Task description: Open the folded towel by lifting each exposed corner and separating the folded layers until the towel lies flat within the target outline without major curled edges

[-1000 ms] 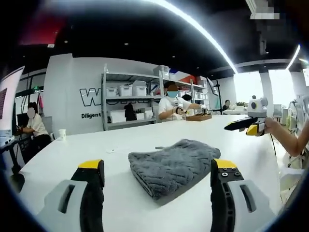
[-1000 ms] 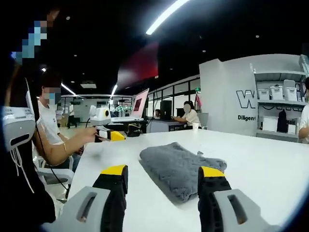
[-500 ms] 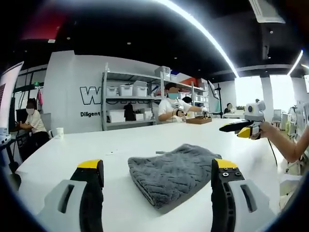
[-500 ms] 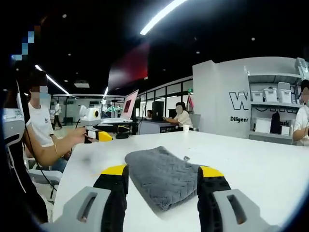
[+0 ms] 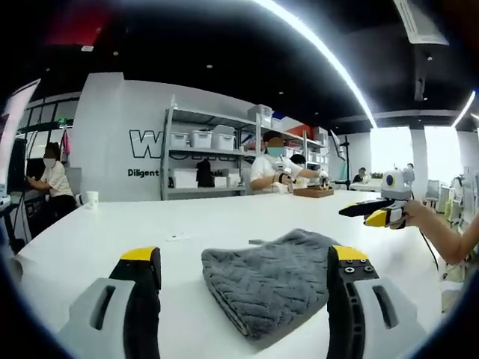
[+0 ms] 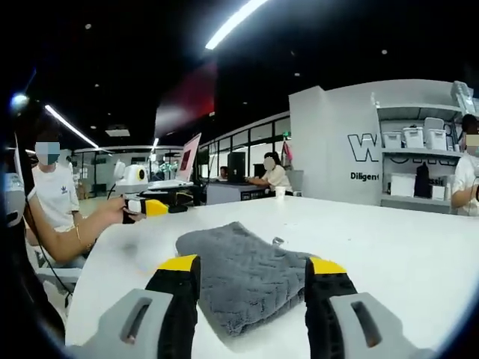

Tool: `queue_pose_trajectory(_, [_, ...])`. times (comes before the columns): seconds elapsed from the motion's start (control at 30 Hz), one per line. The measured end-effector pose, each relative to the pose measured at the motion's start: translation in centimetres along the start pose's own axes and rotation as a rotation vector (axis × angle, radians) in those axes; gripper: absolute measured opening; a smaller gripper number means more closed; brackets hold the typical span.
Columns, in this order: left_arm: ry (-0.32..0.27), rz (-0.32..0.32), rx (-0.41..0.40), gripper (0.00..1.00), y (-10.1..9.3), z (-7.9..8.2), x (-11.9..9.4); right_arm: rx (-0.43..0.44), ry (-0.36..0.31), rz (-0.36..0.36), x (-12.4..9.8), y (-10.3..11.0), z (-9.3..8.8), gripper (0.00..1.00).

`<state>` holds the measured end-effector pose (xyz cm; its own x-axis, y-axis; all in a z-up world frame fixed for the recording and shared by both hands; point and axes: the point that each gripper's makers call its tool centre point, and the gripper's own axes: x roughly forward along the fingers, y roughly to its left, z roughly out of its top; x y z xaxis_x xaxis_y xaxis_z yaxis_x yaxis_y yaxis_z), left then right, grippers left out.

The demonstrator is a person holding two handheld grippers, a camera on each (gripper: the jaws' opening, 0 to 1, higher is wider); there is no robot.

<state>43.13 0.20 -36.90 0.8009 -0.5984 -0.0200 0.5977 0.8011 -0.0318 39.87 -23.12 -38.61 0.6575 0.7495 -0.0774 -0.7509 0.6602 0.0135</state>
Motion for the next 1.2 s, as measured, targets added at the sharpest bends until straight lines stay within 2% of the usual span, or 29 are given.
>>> queue_pose_trajectory(0.3, [0.005,-0.008,0.016,0.90,0.4,0.2,1.2,-0.001,0.024,-0.025,0.8,-1.1,-0.4,0.52])
queue_pose_trajectory(0.4, [-0.002,-0.035,0.003,0.89,0.3,0.1,1.4,-0.015,0.045,-0.051,1.3,-2.0,-0.5,0.52])
queue_pose_trajectory(0.57, [0.036,-0.019,0.029,0.89,1.1,-0.7,1.8,-0.012,0.058,-0.063,2.4,-2.9,-0.7,0.51])
queue_pose_trajectory(0.73, [0.020,0.000,0.011,0.89,1.8,-0.4,2.2,-0.014,0.085,-0.073,3.2,-3.5,-1.3,0.51])
queue_pose_trajectory(0.8, [0.028,0.014,0.009,0.87,2.1,-0.5,2.5,-0.024,0.134,-0.098,3.2,-3.9,-1.7,0.50])
queue_pose_trajectory(0.87, [0.029,0.028,0.011,0.86,2.6,-0.4,2.8,-0.056,0.130,-0.104,3.4,-4.0,-1.3,0.50])
queue_pose_trajectory(0.93, [0.035,0.025,0.006,0.85,2.9,-0.3,3.2,-0.045,0.126,-0.110,3.5,-4.6,-1.0,0.49])
queue_pose_trajectory(1.2, [0.058,-0.002,0.032,0.80,2.1,-0.5,4.5,-0.051,0.145,-0.117,4.3,-5.4,-1.1,0.48])
